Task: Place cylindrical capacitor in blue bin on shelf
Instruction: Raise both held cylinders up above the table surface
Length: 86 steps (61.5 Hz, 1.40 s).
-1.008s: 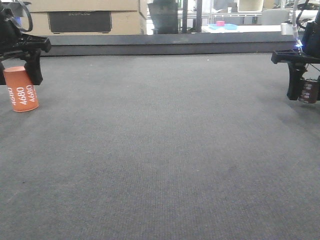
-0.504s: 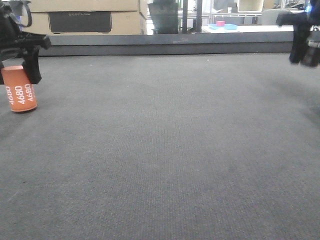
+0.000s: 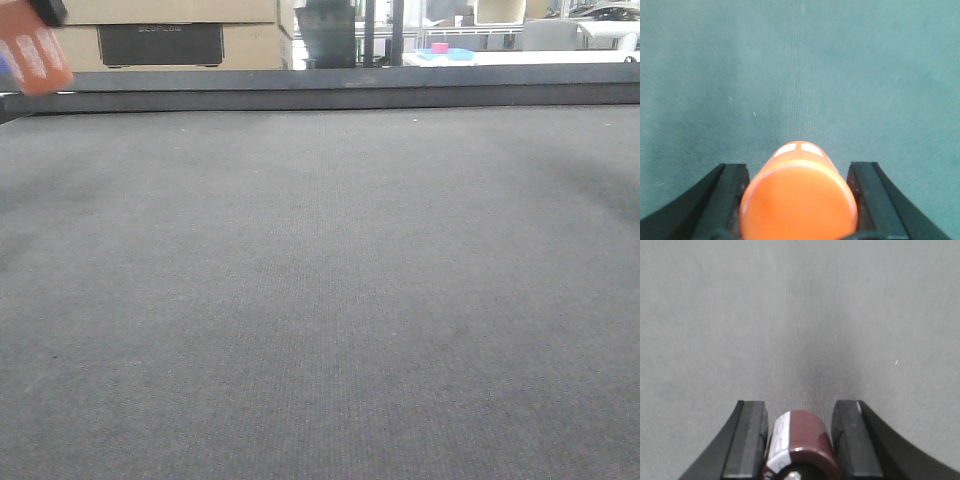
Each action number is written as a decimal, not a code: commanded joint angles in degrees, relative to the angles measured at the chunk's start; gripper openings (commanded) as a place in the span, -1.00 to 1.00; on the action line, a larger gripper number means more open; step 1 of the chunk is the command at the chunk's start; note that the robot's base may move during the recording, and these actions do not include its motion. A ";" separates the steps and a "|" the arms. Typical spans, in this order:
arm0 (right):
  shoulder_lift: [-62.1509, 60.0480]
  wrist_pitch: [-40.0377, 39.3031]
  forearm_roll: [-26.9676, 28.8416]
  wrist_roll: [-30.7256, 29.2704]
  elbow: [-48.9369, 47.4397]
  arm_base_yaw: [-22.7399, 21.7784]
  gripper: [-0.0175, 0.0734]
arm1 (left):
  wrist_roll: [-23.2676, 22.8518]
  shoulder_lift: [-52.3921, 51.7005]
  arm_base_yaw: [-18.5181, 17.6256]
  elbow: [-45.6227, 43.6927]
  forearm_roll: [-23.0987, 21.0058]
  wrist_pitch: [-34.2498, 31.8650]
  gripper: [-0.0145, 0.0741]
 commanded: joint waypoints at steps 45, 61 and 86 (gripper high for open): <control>-43.99 -41.82 -0.04 -0.21 54.17 1.59 -0.97 | -0.11 -53.07 -0.11 54.38 -0.23 -41.77 -0.92; -60.18 -41.13 -0.99 -0.21 59.99 1.59 -0.97 | -0.11 -67.78 -0.11 58.05 -0.23 -37.94 -0.92; -76.07 -39.33 -1.00 -0.21 59.99 1.59 -0.97 | -0.11 -80.03 -0.11 58.05 -0.23 -36.54 -0.92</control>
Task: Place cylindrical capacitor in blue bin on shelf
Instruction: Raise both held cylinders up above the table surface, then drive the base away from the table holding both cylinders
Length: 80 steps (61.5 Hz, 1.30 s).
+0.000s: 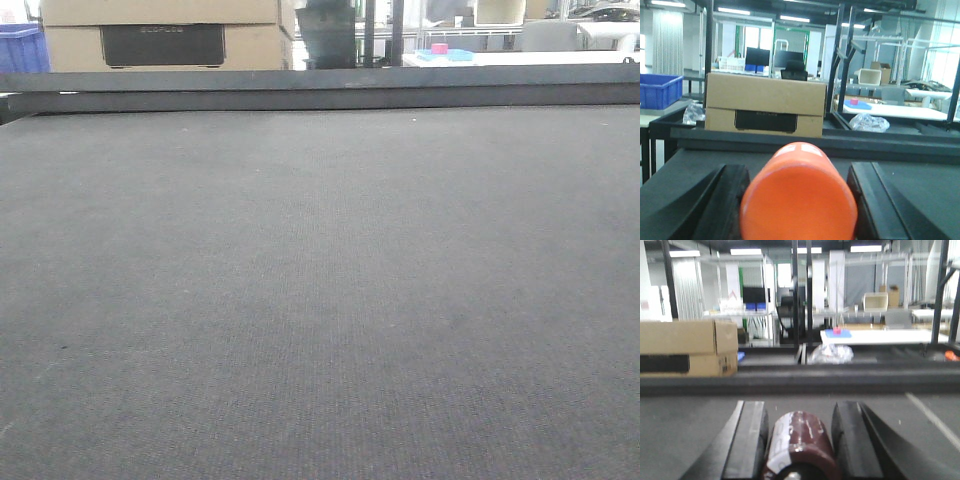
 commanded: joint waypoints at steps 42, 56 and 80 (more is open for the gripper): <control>-3.67 -0.95 -0.41 -0.13 0.08 0.11 -0.97 | -0.11 -2.42 -0.11 0.06 -0.23 -0.87 -0.92; -3.67 -0.95 -0.41 -0.13 0.08 0.11 -0.97 | -0.11 -2.42 -0.11 0.06 -0.23 -0.87 -0.92; -3.67 -0.95 -0.41 -0.13 0.08 0.11 -0.97 | -0.11 -2.42 -0.11 0.06 -0.23 -0.87 -0.92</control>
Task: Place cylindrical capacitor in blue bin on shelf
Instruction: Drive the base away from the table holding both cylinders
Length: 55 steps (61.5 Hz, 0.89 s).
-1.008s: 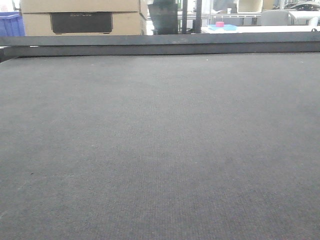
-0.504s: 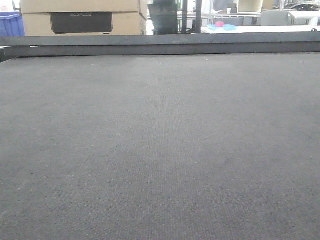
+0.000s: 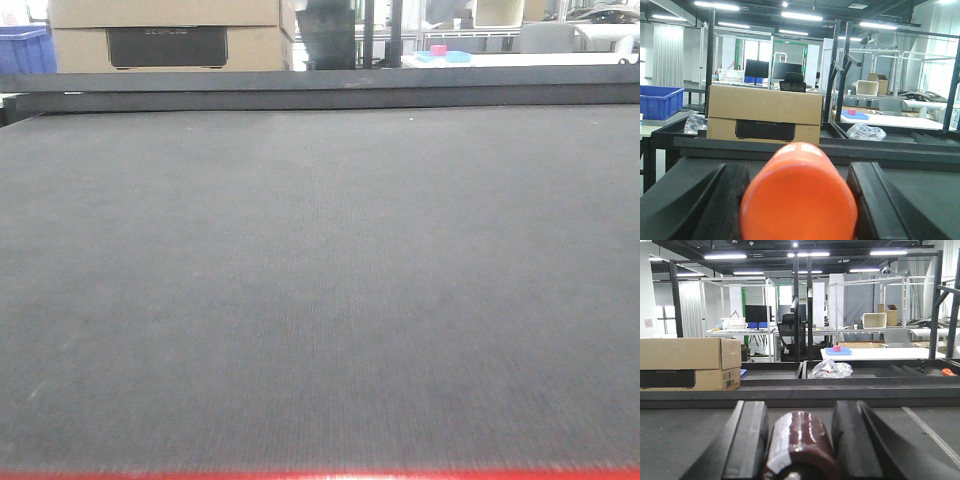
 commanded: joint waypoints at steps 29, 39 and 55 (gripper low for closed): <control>-0.35 -1.32 -0.41 -0.13 -0.01 0.11 -0.97 | -0.11 -0.28 -0.11 0.06 -0.23 -1.23 -0.92; -0.35 -1.32 -0.41 -0.13 -0.01 0.11 -0.97 | -0.11 -0.28 -0.11 0.06 -0.23 -1.23 -0.92; -0.35 -1.32 -0.41 -0.13 -0.01 0.11 -0.97 | -0.11 -0.28 -0.11 0.06 -0.23 -1.23 -0.92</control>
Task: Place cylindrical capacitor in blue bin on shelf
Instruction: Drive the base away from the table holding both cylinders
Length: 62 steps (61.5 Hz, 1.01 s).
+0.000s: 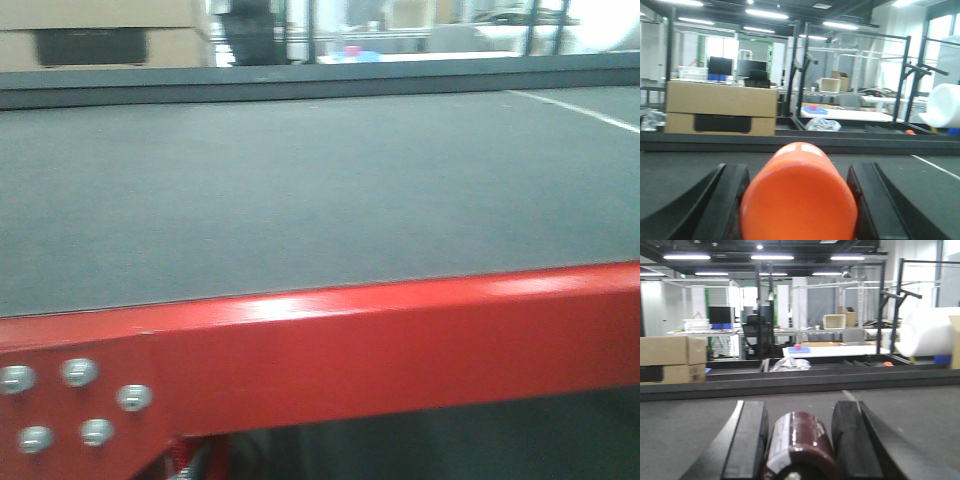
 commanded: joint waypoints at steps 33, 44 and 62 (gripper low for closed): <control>-0.35 -1.32 -0.41 -0.13 -0.01 0.11 -0.97 | -0.11 -0.28 -0.11 0.06 -0.23 -1.23 -0.92; -0.35 -1.32 -0.41 -0.13 -0.01 0.11 -0.97 | -0.11 -0.28 -0.11 0.06 -0.23 -1.23 -0.92; -0.35 -1.32 -0.41 -0.13 -0.01 0.11 -0.97 | -0.11 -0.28 -0.11 0.06 -0.23 -1.23 -0.92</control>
